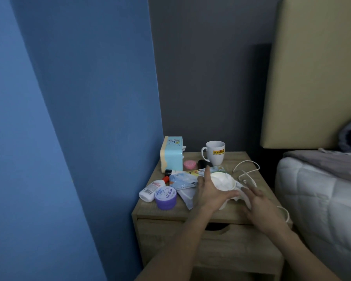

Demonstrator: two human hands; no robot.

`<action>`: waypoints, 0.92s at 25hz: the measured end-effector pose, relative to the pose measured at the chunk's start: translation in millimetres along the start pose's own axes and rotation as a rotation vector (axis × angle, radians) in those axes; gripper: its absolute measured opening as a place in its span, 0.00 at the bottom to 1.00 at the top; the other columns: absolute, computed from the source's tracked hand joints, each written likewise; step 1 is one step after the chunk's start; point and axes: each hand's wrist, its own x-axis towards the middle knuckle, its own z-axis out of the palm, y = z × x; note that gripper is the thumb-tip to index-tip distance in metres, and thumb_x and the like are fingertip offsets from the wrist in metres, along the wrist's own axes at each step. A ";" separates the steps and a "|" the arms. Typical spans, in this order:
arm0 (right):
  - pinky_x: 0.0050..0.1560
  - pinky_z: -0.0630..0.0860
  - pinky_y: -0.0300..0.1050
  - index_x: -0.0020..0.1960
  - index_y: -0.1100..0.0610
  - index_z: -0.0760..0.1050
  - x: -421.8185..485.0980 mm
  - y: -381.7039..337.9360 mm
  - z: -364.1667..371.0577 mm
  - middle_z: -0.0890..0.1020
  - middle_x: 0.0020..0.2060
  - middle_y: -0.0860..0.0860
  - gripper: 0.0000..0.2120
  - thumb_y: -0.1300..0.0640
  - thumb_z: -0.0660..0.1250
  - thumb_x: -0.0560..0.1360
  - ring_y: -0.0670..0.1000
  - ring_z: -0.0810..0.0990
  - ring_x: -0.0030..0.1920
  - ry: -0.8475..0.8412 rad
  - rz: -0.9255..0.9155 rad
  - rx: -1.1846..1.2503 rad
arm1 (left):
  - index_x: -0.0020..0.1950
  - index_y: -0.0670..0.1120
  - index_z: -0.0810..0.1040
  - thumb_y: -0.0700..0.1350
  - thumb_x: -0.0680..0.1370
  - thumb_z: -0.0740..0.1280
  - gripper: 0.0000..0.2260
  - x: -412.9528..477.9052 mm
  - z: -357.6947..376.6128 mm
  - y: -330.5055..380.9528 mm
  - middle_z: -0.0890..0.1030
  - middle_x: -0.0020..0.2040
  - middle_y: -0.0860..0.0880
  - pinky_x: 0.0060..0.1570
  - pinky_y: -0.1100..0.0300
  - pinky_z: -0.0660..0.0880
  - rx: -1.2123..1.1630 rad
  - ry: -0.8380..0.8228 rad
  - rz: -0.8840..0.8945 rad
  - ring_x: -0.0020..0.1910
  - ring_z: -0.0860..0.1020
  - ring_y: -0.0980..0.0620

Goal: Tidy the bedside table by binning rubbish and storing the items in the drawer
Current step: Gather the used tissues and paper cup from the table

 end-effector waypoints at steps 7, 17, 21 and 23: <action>0.62 0.68 0.49 0.70 0.55 0.64 -59.1 -48.2 -54.5 0.67 0.71 0.52 0.26 0.55 0.63 0.72 0.55 0.67 0.68 0.022 -0.025 -0.071 | 0.72 0.51 0.63 0.51 0.76 0.63 0.25 -77.6 -50.2 -27.9 0.67 0.72 0.48 0.66 0.52 0.67 0.156 0.037 0.042 0.70 0.66 0.48; 0.60 0.74 0.50 0.64 0.56 0.72 -72.0 -152.4 -217.5 0.74 0.65 0.54 0.22 0.51 0.64 0.71 0.57 0.75 0.63 0.049 -0.113 0.106 | 0.60 0.53 0.75 0.49 0.77 0.61 0.12 -142.3 -189.0 95.1 0.74 0.60 0.58 0.55 0.59 0.74 0.151 0.003 0.297 0.58 0.72 0.58; 0.56 0.72 0.44 0.61 0.56 0.74 -64.0 -182.1 -369.9 0.78 0.60 0.54 0.22 0.48 0.61 0.70 0.56 0.78 0.59 0.054 -0.072 0.171 | 0.58 0.56 0.75 0.52 0.74 0.58 0.15 -164.1 -263.6 217.7 0.73 0.56 0.64 0.54 0.63 0.72 0.142 -0.041 0.256 0.55 0.73 0.61; 0.56 0.67 0.39 0.61 0.57 0.74 -66.5 -198.0 -445.6 0.79 0.59 0.53 0.21 0.49 0.62 0.71 0.55 0.78 0.58 0.048 -0.060 0.204 | 0.58 0.56 0.75 0.53 0.73 0.57 0.16 -181.2 -298.7 281.7 0.73 0.54 0.64 0.55 0.61 0.72 0.161 -0.061 0.245 0.55 0.73 0.61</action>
